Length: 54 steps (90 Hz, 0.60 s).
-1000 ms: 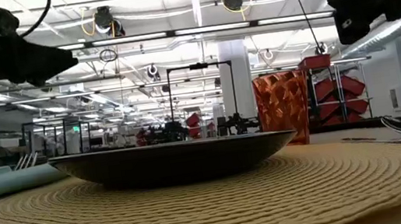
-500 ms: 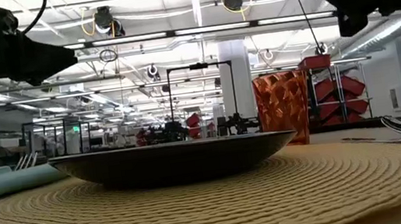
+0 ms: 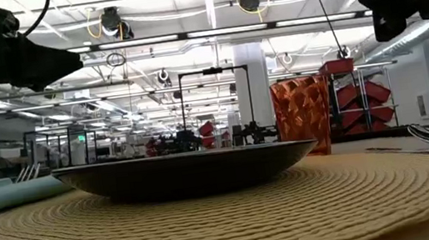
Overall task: Set table place
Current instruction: Return to Home Position
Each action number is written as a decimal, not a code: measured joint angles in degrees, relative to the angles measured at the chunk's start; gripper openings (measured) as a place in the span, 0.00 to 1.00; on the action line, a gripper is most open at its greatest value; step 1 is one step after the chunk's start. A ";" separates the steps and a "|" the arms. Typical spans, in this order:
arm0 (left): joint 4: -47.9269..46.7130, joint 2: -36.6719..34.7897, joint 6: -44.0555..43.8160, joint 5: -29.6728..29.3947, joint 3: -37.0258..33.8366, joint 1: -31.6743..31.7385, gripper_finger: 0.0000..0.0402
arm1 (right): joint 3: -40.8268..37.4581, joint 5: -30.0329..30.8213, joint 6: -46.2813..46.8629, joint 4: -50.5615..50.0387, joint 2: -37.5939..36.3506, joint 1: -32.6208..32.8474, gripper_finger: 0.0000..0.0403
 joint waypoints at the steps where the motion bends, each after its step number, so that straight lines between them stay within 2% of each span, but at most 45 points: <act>1: 0.00 -0.01 -0.01 0.00 0.00 0.00 0.46 | 0.00 0.00 0.16 -0.49 -0.19 0.00 0.34; 13: -0.25 -0.01 -0.07 -0.04 0.00 0.00 0.46 | 0.00 0.00 1.99 -4.84 -1.29 0.00 0.34; 25: -0.31 -0.01 -0.20 -0.10 0.00 0.00 0.46 | 0.00 -1.65 0.42 -4.90 -1.21 0.61 0.34; 54: -0.71 1.09 -1.67 1.06 0.00 -0.02 0.46 | 0.00 -1.18 -1.56 -4.88 -0.25 2.21 0.34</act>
